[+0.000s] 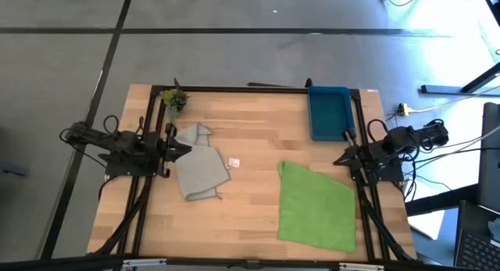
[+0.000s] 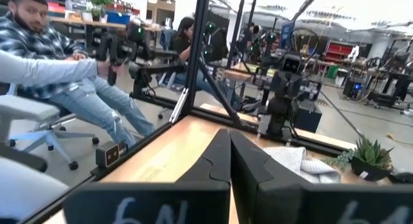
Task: Roll microfiber towels into tight, uniform cylinder then place into a basket
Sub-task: Roll the gray towel
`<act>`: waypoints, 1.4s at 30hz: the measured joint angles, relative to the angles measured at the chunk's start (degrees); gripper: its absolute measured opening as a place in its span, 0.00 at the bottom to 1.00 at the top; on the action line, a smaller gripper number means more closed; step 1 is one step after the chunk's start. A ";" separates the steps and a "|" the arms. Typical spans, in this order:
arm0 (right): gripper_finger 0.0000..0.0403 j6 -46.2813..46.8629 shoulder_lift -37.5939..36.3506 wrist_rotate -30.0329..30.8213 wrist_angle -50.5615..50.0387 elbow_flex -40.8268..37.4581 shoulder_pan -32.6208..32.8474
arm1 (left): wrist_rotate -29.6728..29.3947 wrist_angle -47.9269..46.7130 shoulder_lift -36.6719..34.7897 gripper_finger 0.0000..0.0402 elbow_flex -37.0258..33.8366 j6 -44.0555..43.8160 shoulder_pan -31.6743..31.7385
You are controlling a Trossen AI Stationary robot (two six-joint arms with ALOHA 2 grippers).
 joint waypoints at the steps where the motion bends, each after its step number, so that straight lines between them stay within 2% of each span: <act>1: 0.00 -0.01 0.51 0.00 0.06 0.00 0.00 | -0.43 -0.76 0.84 0.06 1.13 0.02 0.00; 5: 0.00 0.01 3.07 0.83 0.27 0.34 0.02 | -0.72 -6.87 6.49 0.06 6.70 -0.07 0.00; 9: 0.00 0.01 8.16 7.05 0.16 2.66 0.02 | -0.68 -13.14 14.77 0.06 13.62 -0.05 0.00; 11: 0.00 0.01 12.17 9.08 -0.71 4.54 0.02 | -0.66 -16.57 19.35 0.06 17.04 -0.02 0.00; 14: 0.00 0.17 18.68 9.07 -4.01 8.14 0.02 | -0.66 -20.61 26.44 0.06 22.93 -0.50 0.00; 17: 0.00 1.87 25.48 9.49 -9.32 11.91 -0.05 | -0.60 -27.09 32.32 0.06 28.27 -4.35 0.00; 21: 0.00 2.07 36.44 11.28 -10.34 15.39 -0.84 | -0.60 -35.60 38.00 0.06 33.93 -8.34 -0.05; 26: 0.03 0.15 48.82 14.06 -8.31 19.58 -2.68 | -0.60 -40.02 40.18 0.06 37.34 -13.39 -0.07; 34: 0.20 -3.17 64.49 14.58 -7.25 28.39 -5.93 | 0.91 -40.54 39.29 0.06 37.58 -13.57 -0.24; 40: 0.33 -2.96 73.29 14.25 -8.23 35.44 -7.48 | 0.89 -40.58 38.94 0.06 37.58 -13.60 -0.24; 42: 0.35 -2.98 74.86 11.03 -8.43 36.72 -8.24 | 0.89 -39.98 38.92 0.06 37.58 -13.60 -0.24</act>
